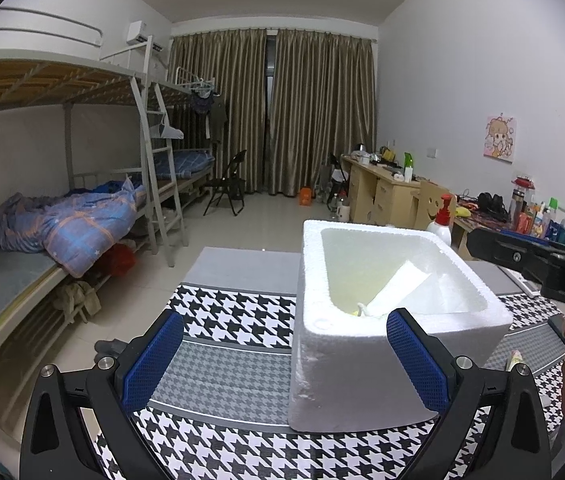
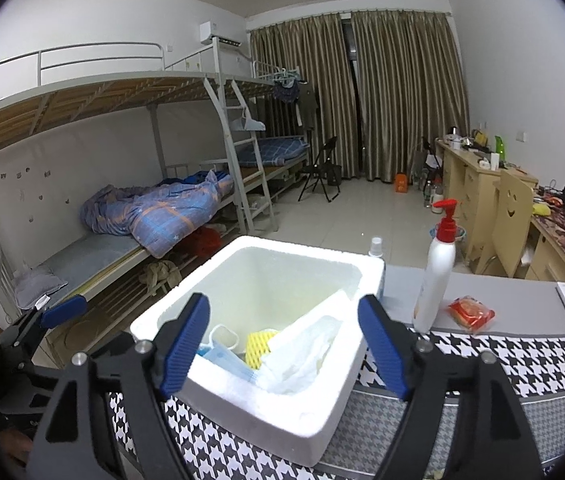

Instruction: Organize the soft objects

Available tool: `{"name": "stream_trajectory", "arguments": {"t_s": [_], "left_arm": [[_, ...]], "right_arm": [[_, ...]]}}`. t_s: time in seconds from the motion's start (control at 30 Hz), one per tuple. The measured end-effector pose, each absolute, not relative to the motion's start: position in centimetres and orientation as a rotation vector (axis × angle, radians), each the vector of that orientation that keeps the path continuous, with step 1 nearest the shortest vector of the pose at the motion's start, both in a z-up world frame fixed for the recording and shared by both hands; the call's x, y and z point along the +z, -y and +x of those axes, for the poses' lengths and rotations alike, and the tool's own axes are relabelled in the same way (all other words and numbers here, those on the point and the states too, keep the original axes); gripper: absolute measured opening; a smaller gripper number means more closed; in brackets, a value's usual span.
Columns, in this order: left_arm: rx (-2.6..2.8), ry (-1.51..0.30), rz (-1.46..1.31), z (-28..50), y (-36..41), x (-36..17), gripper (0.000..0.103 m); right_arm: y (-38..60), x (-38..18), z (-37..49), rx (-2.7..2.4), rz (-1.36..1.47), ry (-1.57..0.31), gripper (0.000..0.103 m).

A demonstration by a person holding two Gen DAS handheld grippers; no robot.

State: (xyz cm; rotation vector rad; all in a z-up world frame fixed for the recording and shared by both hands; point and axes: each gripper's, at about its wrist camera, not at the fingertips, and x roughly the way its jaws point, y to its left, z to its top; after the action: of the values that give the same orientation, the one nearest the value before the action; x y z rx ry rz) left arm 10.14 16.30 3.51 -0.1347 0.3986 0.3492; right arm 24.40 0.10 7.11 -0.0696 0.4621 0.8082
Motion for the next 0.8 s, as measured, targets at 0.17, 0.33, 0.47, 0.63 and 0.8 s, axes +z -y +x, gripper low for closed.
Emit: {"name": "stream_trajectory", "arguments": {"t_s": [0.17,0.33,0.47,0.63,0.8], "left_arm": [[0.348,-0.391,-0.124,10.1,-15.6,3.9,0.102],[0.346,-0.379,-0.119,9.7,-15.1,4.1,0.102],[0.35,-0.371,-0.116,9.5,-14.7,4.3,0.102],[0.345,-0.366,-0.114,9.1,-14.1,4.5,0.102],[0.338,-0.36,-0.106,8.8,-13.5,4.8,0.102]], "right_arm": [[0.4,7.3,24.1,0.807,-0.065,-0.451,0.084],[0.8,7.0,23.6,0.794,-0.08,-0.435,0.098],[0.8,7.0,23.1,0.794,-0.099,-0.427,0.099],[1.5,7.2,22.7,0.798,-0.094,-0.415,0.099],[2.3,7.3,22.2,0.788,-0.09,-0.4,0.099]]}}
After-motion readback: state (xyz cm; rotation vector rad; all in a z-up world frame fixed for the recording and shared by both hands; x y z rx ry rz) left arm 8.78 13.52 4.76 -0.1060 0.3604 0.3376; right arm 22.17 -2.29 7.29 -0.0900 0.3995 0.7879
